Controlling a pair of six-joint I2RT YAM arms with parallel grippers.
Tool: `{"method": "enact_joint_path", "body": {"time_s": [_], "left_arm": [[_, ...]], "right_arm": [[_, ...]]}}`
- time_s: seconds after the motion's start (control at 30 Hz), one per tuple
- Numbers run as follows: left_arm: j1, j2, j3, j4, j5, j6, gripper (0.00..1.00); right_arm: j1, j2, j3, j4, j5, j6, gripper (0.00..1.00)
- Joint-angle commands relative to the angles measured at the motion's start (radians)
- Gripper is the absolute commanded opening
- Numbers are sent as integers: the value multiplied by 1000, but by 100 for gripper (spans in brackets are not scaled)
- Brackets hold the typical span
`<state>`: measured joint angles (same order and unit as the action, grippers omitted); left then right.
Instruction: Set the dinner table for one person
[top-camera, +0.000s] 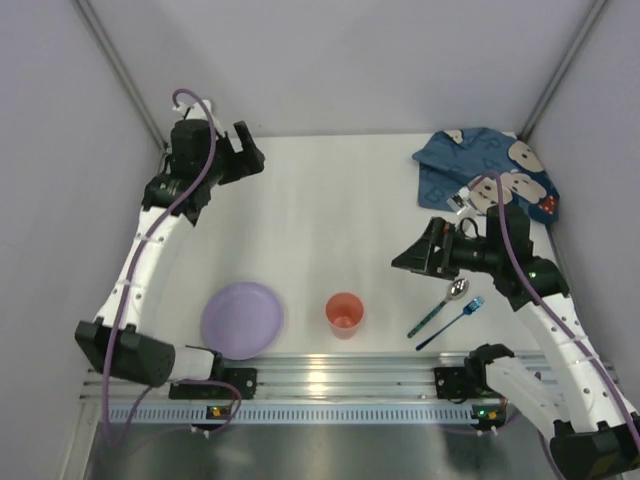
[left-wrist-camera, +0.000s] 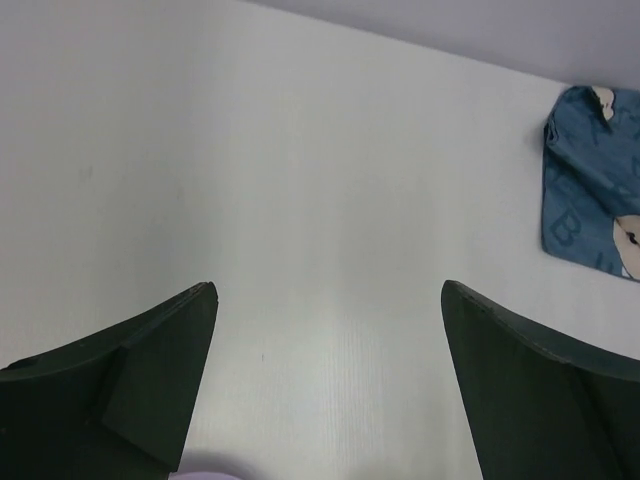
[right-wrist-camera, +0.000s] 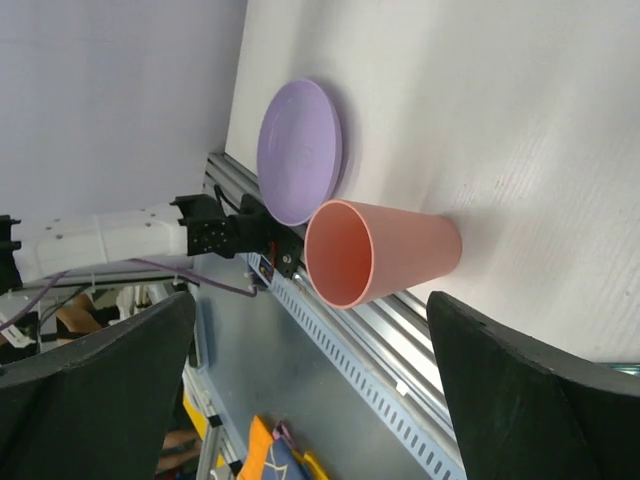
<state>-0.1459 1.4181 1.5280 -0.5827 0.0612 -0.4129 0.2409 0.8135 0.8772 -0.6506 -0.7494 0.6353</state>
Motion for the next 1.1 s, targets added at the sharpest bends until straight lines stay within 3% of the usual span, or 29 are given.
{"method": "enact_joint_path", "body": {"time_s": [0.0,0.07,0.1,0.13,0.2,0.27,0.57,0.77,1.07], "left_arm": [[-73,-241,-17,18,-390,-15,99],[-63,-313,-160,122,-455,-103,99],[-41,-359,-275,159,-393,-131,99],[32,-363,-298,165,-300,-157,99],[77,-313,-275,94,-168,-216,99],[74,-263,-243,-35,-150,-245,99],[-130,-186,-256,-51,-181,-207,99],[-225,-139,-279,-43,-165,-219,99],[-265,-173,-315,-42,-176,-239,99]], "right_arm": [[31,-2,14,29,34,-32,100],[31,1,22,-13,88,-60,100],[34,9,29,-30,116,-68,100],[35,13,42,-73,186,-72,100],[43,47,92,-118,261,-91,100],[47,84,159,-184,367,-135,100],[-3,547,575,-340,712,-240,100],[-115,936,886,-403,743,-230,100],[-118,1424,1331,-457,831,-235,99]]}}
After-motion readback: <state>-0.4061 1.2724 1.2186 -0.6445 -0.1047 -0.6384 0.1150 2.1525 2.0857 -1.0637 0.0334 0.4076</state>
